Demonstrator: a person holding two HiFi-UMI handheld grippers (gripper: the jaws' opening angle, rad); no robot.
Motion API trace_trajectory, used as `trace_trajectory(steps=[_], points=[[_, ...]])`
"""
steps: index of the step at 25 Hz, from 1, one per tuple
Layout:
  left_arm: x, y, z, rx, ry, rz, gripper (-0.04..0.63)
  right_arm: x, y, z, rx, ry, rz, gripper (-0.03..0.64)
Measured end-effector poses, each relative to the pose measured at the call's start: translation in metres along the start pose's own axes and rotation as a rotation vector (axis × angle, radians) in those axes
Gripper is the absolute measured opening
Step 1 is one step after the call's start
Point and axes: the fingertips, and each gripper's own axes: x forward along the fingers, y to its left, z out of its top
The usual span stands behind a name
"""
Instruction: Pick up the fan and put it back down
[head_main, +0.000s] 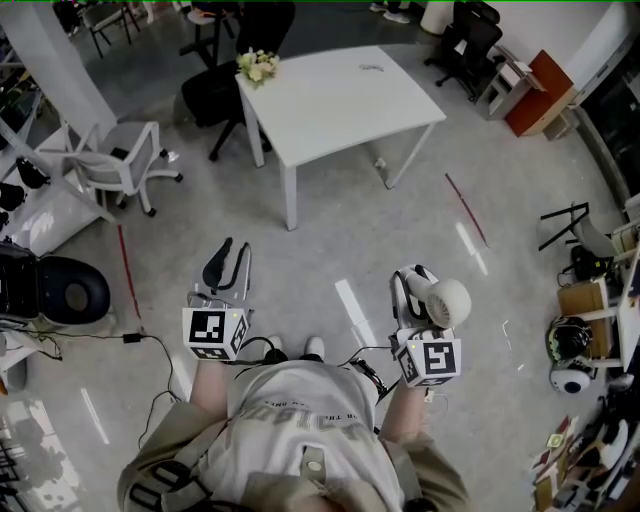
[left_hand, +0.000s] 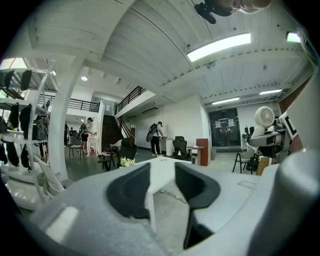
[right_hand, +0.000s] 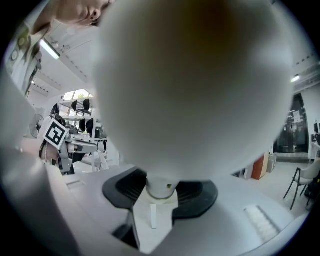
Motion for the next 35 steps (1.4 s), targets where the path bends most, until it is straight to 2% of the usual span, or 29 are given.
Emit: trace_trajectory(steps=[1,2,17,22,31,35], points=[[0.003,-0.003,0.000,-0.005,0.002,-0.013,0.216,0.000,-0.003,0.001,0.013,-0.012,0.006,0.166],[0.006,-0.007,-0.001,-0.007,0.008,-0.025,0.269,0.001,-0.005,0.002,0.016,-0.019,0.009,0.166],[0.037,-0.053,-0.001,0.007,0.012,0.011,0.272,0.003,-0.064,-0.001,-0.010,-0.041,0.033,0.166],[0.045,-0.061,-0.014,0.035,0.055,0.029,0.272,0.007,-0.082,-0.017,0.011,-0.019,0.034,0.166],[0.084,-0.050,-0.032,0.063,0.117,0.029,0.272,0.038,-0.097,-0.041,0.035,0.030,0.025,0.166],[0.121,-0.034,-0.036,0.039,0.121,0.005,0.272,0.067,-0.107,-0.047,0.036,0.053,0.001,0.166]])
